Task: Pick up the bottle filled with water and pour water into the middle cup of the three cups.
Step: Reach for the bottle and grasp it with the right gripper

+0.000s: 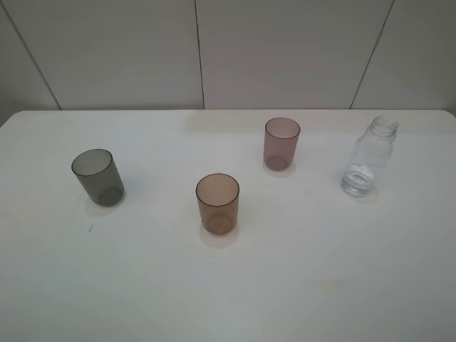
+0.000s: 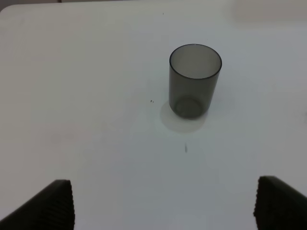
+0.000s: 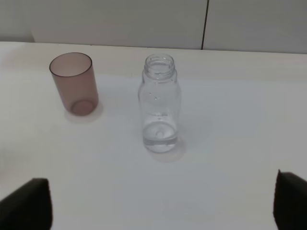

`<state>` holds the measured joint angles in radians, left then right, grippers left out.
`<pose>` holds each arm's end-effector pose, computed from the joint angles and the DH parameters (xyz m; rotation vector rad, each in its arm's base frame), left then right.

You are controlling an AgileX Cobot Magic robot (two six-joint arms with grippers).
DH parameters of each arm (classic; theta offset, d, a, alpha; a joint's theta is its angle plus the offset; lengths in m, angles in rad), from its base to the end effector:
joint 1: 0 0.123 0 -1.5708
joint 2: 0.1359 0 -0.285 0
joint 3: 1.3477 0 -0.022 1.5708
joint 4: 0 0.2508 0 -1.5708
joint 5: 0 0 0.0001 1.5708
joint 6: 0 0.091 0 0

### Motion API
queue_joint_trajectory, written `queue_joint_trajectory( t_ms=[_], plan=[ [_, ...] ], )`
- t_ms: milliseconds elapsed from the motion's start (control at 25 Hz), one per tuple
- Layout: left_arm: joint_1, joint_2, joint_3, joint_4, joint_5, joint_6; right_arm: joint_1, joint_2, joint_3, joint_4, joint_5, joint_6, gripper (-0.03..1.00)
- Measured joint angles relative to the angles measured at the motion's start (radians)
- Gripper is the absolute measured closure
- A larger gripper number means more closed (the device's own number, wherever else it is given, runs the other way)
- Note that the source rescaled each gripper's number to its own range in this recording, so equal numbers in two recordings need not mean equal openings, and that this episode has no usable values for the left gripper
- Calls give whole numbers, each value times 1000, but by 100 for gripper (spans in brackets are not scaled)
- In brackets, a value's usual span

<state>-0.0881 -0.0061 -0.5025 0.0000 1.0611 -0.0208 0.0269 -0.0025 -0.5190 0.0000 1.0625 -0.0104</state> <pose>-0.0061 0.0005 0.2779 0.0685 2.0356 -0.0684 -0.0075 -0.0002 0.2824 -0.0378 2.0243 0.0104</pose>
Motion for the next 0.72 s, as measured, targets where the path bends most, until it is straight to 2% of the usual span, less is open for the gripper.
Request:
queue_joint_trajectory(
  t_ms=[240, 440, 720],
  plan=[
    [0, 0, 0, 0, 0, 0, 0, 90, 0, 0, 0, 0, -3],
    [0, 0, 0, 0, 0, 0, 0, 388, -12, 57, -18, 0, -3],
    [0, 0, 0, 0, 0, 0, 9, 755, -72, 164, -290, 0, -3]
  ],
)
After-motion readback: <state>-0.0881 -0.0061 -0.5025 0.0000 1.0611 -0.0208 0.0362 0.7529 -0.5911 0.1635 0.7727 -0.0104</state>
